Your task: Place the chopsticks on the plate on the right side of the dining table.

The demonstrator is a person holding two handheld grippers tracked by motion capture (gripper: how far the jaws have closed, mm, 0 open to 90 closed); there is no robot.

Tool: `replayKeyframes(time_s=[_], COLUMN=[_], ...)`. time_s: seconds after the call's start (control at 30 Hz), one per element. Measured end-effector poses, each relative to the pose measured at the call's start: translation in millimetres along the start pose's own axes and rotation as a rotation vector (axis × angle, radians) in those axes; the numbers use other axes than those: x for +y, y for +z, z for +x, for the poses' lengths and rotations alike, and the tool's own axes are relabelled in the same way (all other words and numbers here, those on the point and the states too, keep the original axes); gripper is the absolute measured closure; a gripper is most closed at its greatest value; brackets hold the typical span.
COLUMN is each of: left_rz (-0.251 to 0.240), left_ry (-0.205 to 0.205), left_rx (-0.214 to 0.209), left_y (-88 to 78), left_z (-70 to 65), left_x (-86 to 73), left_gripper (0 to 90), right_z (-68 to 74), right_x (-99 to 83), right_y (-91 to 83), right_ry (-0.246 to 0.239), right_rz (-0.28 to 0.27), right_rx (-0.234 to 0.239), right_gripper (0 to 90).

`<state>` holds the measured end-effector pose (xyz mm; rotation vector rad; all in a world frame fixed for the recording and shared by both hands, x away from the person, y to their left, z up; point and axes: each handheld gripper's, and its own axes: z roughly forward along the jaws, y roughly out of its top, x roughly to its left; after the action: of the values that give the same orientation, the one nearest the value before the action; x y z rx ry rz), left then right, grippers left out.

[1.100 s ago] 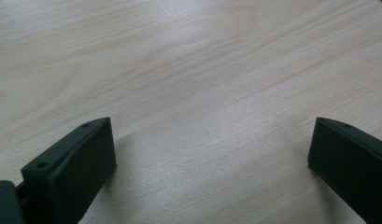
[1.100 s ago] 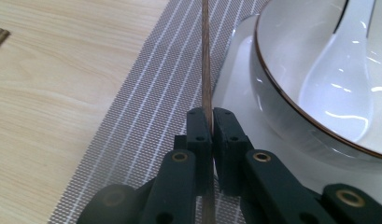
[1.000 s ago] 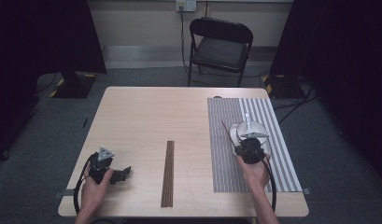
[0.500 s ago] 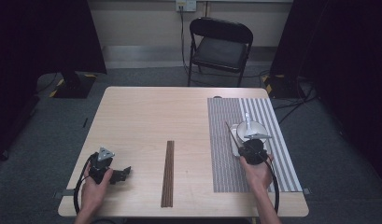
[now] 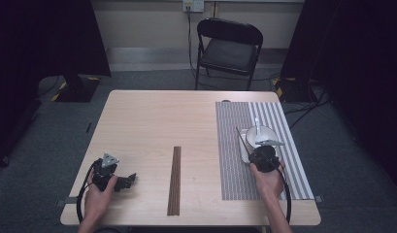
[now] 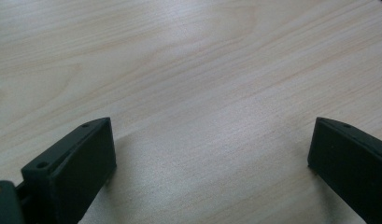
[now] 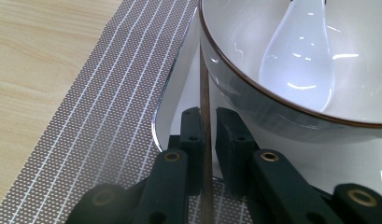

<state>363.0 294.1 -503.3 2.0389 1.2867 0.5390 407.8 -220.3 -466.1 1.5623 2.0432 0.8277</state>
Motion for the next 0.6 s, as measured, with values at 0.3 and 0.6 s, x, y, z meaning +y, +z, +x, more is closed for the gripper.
replayKeyframes(time_s=[0.3,0.6], left_rz=[0.002,0.002], left_ry=[0.001,0.001], left_rx=[-0.001,0.000], left_y=[-0.1,-0.1], left_z=[0.1,0.2], left_x=[0.1,0.1], left_gripper=[0.3,0.3], right_z=[11.4,16.5], right_x=[3.9,6.5], right_y=[-10.0,4.1], right_ry=[-0.042,-0.040], right_rz=[-0.023,0.004], right_rx=[0.011,0.020], right_gripper=[87.3,89.9])
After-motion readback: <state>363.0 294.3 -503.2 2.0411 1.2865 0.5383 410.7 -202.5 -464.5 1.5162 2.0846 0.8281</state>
